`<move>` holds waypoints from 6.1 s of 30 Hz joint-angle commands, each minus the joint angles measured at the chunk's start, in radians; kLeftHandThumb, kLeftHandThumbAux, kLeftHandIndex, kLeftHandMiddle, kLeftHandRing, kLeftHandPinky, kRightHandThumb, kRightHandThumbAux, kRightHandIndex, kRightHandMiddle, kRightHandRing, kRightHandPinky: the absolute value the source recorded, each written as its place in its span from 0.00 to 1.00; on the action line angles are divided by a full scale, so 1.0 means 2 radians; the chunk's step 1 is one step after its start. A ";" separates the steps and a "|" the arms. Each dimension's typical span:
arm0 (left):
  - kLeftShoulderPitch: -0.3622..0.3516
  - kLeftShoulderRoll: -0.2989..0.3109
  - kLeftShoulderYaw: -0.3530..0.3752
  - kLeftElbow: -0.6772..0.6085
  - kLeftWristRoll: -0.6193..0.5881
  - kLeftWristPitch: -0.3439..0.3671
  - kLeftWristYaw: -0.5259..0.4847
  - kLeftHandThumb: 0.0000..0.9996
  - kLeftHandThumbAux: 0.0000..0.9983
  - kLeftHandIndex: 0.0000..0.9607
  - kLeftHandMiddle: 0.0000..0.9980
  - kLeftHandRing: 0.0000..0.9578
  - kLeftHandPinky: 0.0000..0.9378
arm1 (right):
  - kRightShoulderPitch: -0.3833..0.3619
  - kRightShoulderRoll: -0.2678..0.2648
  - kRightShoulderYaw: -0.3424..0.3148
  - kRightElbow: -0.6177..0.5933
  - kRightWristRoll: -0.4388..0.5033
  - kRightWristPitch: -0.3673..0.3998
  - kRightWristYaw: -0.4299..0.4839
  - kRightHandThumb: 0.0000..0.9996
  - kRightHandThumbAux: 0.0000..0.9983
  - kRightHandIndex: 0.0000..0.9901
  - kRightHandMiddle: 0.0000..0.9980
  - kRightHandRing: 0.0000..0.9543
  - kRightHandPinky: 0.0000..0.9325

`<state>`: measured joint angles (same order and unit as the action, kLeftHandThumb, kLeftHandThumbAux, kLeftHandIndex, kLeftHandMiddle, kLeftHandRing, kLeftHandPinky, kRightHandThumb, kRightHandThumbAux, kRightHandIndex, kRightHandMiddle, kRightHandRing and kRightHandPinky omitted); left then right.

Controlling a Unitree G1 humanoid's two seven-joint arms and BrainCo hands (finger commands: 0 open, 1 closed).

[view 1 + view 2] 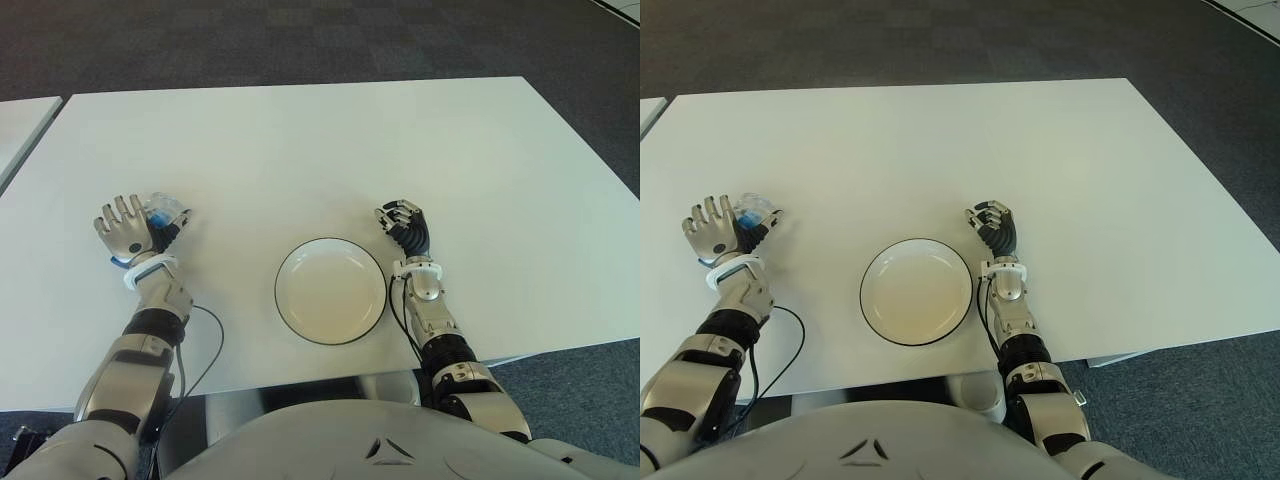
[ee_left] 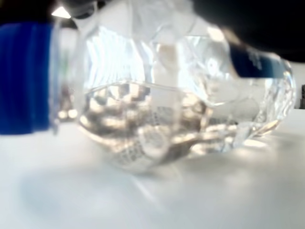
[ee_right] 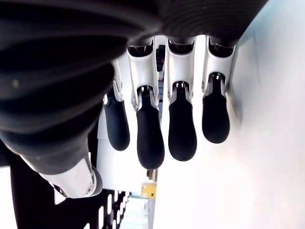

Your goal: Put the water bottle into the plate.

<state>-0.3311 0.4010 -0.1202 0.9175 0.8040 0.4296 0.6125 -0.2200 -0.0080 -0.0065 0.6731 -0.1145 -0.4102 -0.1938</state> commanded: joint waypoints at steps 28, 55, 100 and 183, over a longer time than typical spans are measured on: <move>0.005 -0.006 -0.046 0.066 -0.078 -0.038 -0.119 0.67 0.31 0.19 0.35 0.37 0.42 | 0.012 0.005 0.002 -0.014 -0.003 0.017 -0.009 0.71 0.73 0.44 0.64 0.67 0.68; -0.022 -0.028 -0.004 0.119 -0.152 -0.082 -0.052 0.75 0.69 0.46 0.82 0.85 0.87 | 0.017 0.002 0.005 -0.026 -0.006 0.021 -0.009 0.71 0.73 0.44 0.63 0.66 0.68; 0.122 -0.019 0.006 -0.339 -0.133 -0.028 -0.059 0.75 0.70 0.46 0.84 0.87 0.86 | 0.019 0.001 0.003 -0.031 -0.001 0.030 -0.006 0.71 0.73 0.44 0.64 0.67 0.69; 0.108 -0.007 -0.197 -0.458 -0.084 -0.354 -0.425 0.75 0.70 0.46 0.88 0.91 0.90 | 0.015 0.002 -0.001 -0.027 0.000 0.028 -0.001 0.71 0.73 0.44 0.64 0.67 0.68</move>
<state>-0.1018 0.3940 -0.5028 -0.0268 0.6647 -0.2616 -0.2101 -0.1964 -0.0038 -0.0086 0.6168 -0.1151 -0.3695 -0.1997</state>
